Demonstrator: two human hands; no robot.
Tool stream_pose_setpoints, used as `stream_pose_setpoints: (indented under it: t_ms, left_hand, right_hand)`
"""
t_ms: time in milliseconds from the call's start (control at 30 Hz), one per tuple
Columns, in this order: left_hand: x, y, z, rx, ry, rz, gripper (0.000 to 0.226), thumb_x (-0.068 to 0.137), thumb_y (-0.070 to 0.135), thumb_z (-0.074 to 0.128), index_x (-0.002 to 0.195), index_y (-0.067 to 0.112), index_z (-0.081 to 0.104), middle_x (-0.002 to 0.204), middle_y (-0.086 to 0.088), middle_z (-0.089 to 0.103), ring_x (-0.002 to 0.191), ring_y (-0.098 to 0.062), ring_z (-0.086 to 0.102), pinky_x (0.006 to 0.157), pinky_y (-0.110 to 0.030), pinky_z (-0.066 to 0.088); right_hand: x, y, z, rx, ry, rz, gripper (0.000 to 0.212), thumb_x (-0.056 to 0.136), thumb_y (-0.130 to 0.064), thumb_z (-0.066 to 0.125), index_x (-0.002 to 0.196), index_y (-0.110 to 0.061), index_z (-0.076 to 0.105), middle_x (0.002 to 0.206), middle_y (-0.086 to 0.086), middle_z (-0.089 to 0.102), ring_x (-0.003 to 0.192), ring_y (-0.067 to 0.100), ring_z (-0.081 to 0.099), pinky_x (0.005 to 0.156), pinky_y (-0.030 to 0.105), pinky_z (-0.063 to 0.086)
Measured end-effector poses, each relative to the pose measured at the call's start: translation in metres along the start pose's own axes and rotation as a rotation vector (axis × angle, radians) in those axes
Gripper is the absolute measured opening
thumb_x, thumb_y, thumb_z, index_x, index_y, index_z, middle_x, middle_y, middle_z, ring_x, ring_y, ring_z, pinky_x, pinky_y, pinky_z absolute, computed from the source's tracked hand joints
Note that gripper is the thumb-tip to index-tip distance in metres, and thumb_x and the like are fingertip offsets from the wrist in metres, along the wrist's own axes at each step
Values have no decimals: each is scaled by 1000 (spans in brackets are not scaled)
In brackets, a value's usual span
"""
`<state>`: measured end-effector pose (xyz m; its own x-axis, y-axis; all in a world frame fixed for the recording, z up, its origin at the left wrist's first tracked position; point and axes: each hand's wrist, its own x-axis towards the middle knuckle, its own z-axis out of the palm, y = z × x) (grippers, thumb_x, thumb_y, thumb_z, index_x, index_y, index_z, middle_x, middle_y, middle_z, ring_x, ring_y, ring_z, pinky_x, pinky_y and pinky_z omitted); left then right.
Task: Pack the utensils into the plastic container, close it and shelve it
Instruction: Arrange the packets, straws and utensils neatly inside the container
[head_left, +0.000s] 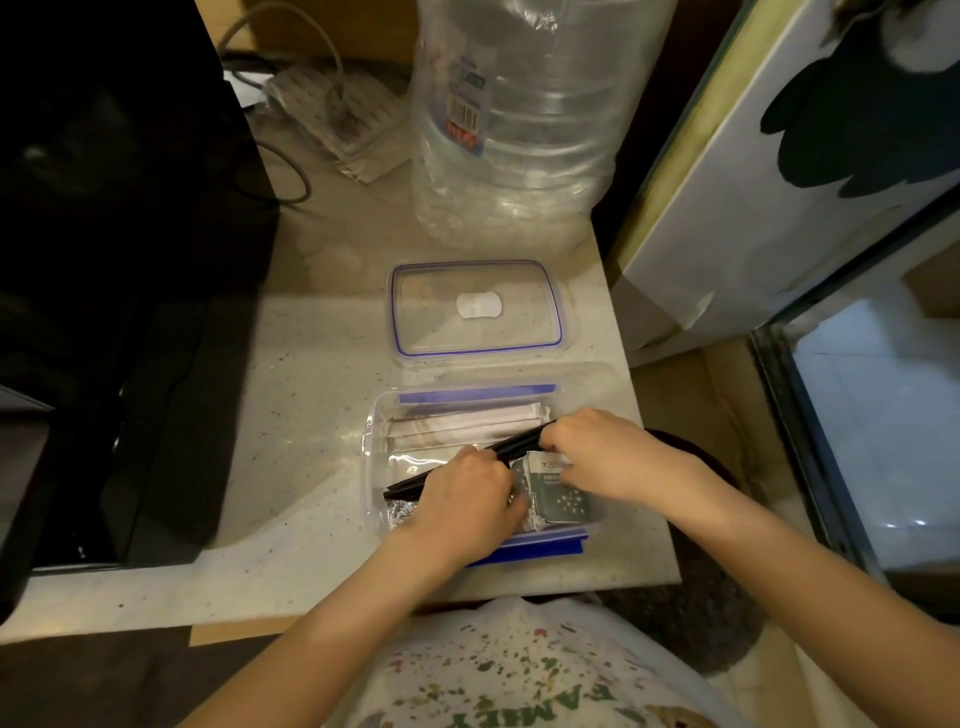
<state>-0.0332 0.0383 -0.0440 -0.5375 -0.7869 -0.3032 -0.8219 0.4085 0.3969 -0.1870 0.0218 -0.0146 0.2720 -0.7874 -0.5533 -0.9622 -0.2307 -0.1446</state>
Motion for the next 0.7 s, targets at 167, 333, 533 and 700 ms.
stream_pose_setpoints:
  t_ms: [167, 333, 533, 700]
  left_hand:
    - [2, -2, -2, -4, -30, 78, 30, 92, 26, 40, 104, 10, 62, 104, -11, 58, 102, -26, 50, 77, -38, 46]
    - [9, 0, -10, 31, -112, 157, 30, 91, 23, 42, 106, 8, 63, 103, -11, 58, 89, -27, 58, 70, -35, 44]
    - [8, -5, -15, -38, -193, 123, 26, 89, 27, 47, 85, 9, 66, 89, -9, 63, 78, -22, 57, 68, -37, 49]
    - [0, -18, -16, -71, -200, 105, 23, 83, 33, 60, 95, 16, 67, 94, -1, 66, 82, -16, 60, 76, -32, 54]
  right_hand:
    - [3, 3, 0, 27, 1, 1, 23, 86, -2, 53, 104, -11, 65, 102, 10, 67, 91, 25, 62, 79, 41, 54]
    - [3, 2, 3, 4, 44, -47, 28, 84, -13, 58, 111, -20, 61, 108, 3, 65, 93, 21, 60, 72, 33, 52]
    - [4, -5, 6, 48, 155, 10, 18, 91, -26, 53, 98, -13, 63, 82, 2, 63, 72, 17, 59, 54, 24, 40]
    - [5, -17, 9, 149, 153, 73, 17, 89, -25, 57, 84, -9, 63, 77, 6, 62, 70, 19, 61, 60, 30, 51]
